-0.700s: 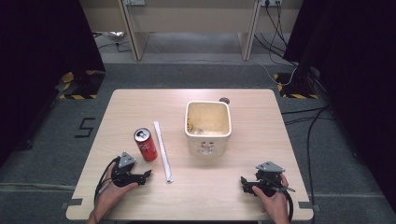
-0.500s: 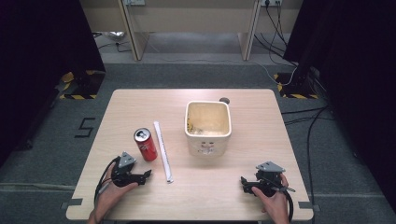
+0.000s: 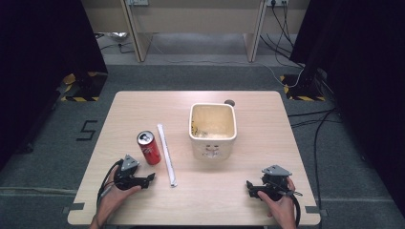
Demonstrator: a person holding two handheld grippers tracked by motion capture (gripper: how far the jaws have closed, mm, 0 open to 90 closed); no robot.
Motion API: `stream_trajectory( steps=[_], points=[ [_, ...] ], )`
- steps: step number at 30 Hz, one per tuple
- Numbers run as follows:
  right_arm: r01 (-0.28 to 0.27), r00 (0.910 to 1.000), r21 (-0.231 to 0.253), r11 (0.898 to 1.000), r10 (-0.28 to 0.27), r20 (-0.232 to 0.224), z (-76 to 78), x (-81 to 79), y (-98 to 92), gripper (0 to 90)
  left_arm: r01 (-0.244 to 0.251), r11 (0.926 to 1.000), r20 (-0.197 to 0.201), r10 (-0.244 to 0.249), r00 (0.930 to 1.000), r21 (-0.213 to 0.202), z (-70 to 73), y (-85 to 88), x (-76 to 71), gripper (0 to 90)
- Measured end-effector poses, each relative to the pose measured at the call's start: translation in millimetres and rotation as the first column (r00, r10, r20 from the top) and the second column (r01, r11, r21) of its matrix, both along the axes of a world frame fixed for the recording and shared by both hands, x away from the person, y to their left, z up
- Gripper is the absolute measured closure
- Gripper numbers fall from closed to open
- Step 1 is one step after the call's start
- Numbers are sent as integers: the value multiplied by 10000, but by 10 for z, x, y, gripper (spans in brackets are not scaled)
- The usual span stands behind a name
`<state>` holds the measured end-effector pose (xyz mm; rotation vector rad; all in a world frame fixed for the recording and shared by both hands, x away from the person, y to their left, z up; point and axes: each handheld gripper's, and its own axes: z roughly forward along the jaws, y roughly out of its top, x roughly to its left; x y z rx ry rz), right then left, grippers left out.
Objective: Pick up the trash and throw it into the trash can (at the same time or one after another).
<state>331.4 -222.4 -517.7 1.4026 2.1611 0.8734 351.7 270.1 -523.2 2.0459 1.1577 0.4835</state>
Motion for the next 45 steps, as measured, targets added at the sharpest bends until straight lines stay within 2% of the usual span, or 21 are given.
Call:
stream_trajectory(
  steps=[4,10,12,16,19,29,35,45],
  points=[
    [1,10000,1,10000,-1,2,0,0,0,3,7,9998,-22,-7,10000,-178,26,17,-22,180],
    [-10,10000,1,10000,10,-4,0,0,0,3,-98,9991,201,107,9997,-404,124,34,-20,180],
    [-3,10000,11,10000,3,-14,0,-2,1,3,-77,9981,164,87,9998,-614,138,33,-16,180],
    [15,10000,25,10000,-15,-31,1,-4,2,3,-153,9978,214,168,9996,-648,178,33,1,180],
    [14,10000,6,10000,-14,-16,-1,-5,2,3,-117,9967,328,144,9994,-808,279,11,12,181],
    [-22,10000,-4,10000,22,-13,-1,-6,-1,3,-28,9957,532,78,9986,-922,415,-75,111,183],
    [-32,10000,-3,10000,32,-16,-1,-7,-1,3,-80,9958,509,127,9986,-916,431,-76,135,182],
    [-67,10000,-3,10000,67,-16,-1,-5,-4,3,-164,9937,703,243,9972,-1108,586,-62,209,173]
  ],
)
